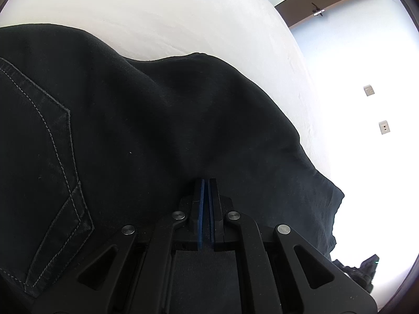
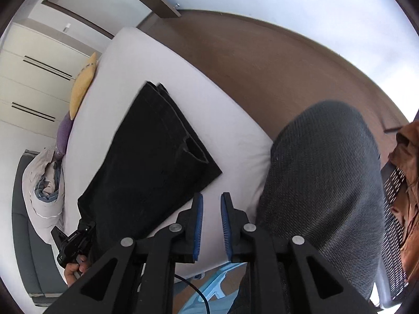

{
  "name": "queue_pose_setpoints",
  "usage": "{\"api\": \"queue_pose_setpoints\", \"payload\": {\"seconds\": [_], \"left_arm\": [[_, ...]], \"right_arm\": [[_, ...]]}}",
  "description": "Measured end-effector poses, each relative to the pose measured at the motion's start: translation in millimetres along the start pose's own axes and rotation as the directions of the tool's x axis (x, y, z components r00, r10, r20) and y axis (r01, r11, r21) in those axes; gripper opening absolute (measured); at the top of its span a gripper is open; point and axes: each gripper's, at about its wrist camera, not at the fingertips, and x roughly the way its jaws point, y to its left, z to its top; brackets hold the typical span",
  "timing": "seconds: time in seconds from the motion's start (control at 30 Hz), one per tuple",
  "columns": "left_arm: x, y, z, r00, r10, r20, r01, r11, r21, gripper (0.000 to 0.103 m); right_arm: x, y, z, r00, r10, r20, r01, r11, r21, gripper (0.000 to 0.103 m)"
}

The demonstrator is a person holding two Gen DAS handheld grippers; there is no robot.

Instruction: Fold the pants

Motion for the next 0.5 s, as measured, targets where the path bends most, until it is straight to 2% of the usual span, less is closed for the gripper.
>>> {"api": "queue_pose_setpoints", "payload": {"seconds": [0.1,0.17,0.23,0.27,0.33,0.37,0.4,0.5], "left_arm": [[2,-7,-1,1.0,0.019,0.002,-0.019,1.0,0.015,0.003],[2,-10,-2,1.0,0.028,0.003,-0.028,1.0,0.01,0.003],[1,-14,-4,0.999,0.043,0.004,-0.043,0.999,0.018,0.003],[1,-18,-4,0.998,0.055,0.006,-0.056,0.998,0.028,0.003],[0,-21,-6,0.998,0.07,0.008,-0.07,0.997,0.041,0.003],[-1,-23,-6,0.997,0.074,0.01,-0.075,0.996,0.044,0.003],[-2,-25,-7,0.997,0.08,0.01,-0.081,0.996,0.049,0.003],[-6,-36,-8,0.994,0.107,0.016,-0.108,0.991,0.083,0.003]], "right_arm": [[-8,36,18,0.992,0.113,0.053,-0.106,0.988,-0.115,0.022],[8,58,31,0.979,0.202,0.02,-0.197,0.968,-0.153,0.028],[38,76,40,0.966,0.253,-0.058,-0.259,0.949,-0.182,0.034],[53,77,42,0.963,0.254,-0.088,-0.265,0.949,-0.17,0.034],[87,66,40,0.968,0.187,-0.167,-0.209,0.97,-0.125,0.033],[96,56,38,0.972,0.144,-0.185,-0.165,0.981,-0.105,0.024],[99,40,34,0.975,0.14,-0.171,-0.155,0.985,-0.076,0.0],[85,15,28,0.982,0.126,-0.143,-0.139,0.986,-0.088,0.0]]}}
